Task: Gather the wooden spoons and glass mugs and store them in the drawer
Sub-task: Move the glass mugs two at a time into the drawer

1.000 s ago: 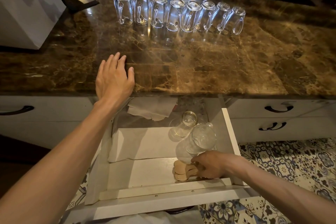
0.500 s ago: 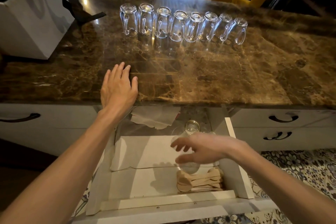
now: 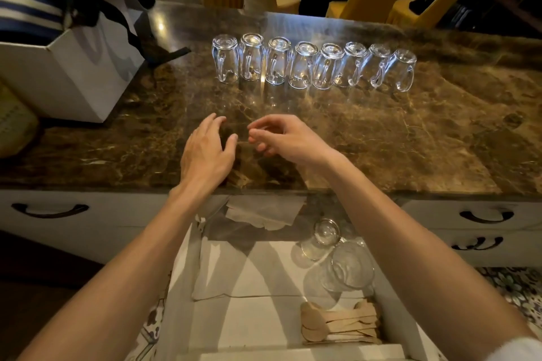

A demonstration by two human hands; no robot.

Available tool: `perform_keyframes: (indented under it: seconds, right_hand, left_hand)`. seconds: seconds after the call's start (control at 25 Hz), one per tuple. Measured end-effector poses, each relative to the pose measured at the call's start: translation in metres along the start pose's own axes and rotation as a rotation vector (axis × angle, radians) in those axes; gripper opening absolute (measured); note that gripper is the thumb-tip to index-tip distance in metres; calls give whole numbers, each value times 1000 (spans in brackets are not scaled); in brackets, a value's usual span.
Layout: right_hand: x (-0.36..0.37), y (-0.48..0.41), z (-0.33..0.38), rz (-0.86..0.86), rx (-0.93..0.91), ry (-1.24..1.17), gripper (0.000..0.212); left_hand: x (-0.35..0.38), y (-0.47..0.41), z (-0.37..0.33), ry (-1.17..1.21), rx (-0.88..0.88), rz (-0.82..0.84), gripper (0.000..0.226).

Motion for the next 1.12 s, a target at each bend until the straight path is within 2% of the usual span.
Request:
perform_keyframes:
  seconds: [0.16, 0.28, 0.44, 0.64, 0.72, 0.84, 0.92, 1.12]
  right_hand:
    - [-12, -47, 10, -157, -5, -261, 15]
    - [-19, -77, 5, -292, 11, -360, 23]
    - [-22, -110, -7, -376, 60, -309, 46]
    - [-16, -138, -1, -367, 79, -158, 58]
    - [-16, -148, 0, -361, 95, -144, 51]
    - [-15, -159, 0, -321, 109, -198, 31]
    - [-15, -161, -1, -341, 125, -193, 30]
    - [-24, -159, 4, -506, 118, 78, 25]
  left_hand:
    - [-14, -32, -10, 308, -24, -79, 40]
    - [-23, -61, -13, 433, -66, -131, 37]
    - [-22, -98, -11, 413, -81, -113, 37]
    - [-8, -128, 0, 384, -179, -71, 39]
    - [-1, -134, 1, 383, -190, -62, 36]
    - [2, -141, 3, 383, -176, -78, 31]
    - [2, -143, 3, 391, -148, -99, 28]
    - [3, -143, -2, 396, -85, -117, 26]
Point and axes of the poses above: each hand's wrist, its own y-axis away from the middle knuckle, its own x-axis out of the palm, z = x × y, the point moved 6 cm from there along -y, towards the middle knuckle, and after that the axes turned 1 degree about -z, right-handed, at the moved point
